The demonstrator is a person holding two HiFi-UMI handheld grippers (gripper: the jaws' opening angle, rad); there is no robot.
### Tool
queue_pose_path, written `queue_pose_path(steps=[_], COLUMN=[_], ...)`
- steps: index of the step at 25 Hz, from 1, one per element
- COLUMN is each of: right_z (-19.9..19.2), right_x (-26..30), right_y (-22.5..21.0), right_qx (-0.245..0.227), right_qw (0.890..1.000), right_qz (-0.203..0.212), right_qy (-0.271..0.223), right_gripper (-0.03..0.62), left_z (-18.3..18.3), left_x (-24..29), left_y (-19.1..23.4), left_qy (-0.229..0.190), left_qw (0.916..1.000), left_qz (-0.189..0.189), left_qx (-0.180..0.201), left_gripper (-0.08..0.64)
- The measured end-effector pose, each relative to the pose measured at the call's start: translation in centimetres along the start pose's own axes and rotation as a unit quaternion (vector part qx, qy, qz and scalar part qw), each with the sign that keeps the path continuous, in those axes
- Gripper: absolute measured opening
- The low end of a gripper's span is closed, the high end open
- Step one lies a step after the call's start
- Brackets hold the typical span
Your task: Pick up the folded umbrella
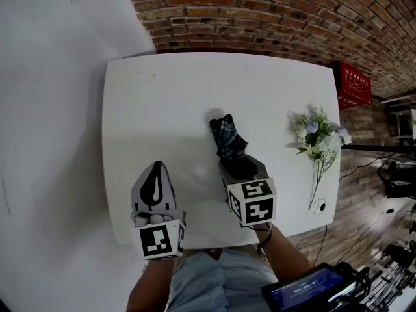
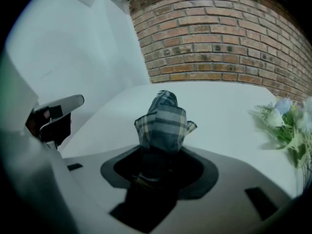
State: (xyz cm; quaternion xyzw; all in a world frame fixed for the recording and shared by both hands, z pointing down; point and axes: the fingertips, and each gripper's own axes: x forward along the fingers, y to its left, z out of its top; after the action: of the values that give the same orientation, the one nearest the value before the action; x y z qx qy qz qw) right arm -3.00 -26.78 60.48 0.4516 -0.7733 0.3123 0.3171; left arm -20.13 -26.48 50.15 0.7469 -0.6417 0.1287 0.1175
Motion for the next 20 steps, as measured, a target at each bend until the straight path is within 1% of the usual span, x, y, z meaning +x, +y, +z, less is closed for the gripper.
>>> queue_pose_path(steps=[11,20], right_z=[1.8,3.5], right_x=[-0.3,-1.2], right_y=[-0.5,-0.8], right_qx=[0.009,0.002], right_qw=[1.0,0.999], right_qz=[0.003,-0.001], right_qy=[-0.024,-0.05], right_gripper=[0.204,0.204], left_z=[0.5,1.2], left_x=[0.4,0.5], left_y=[0.6,0.5], left_qy=[-0.002,-0.011], left_qw=[1.0,0.9999], left_qz=[0.009,0.012], left_qx=[0.0,-0.002], left_gripper=[0.006,0.006])
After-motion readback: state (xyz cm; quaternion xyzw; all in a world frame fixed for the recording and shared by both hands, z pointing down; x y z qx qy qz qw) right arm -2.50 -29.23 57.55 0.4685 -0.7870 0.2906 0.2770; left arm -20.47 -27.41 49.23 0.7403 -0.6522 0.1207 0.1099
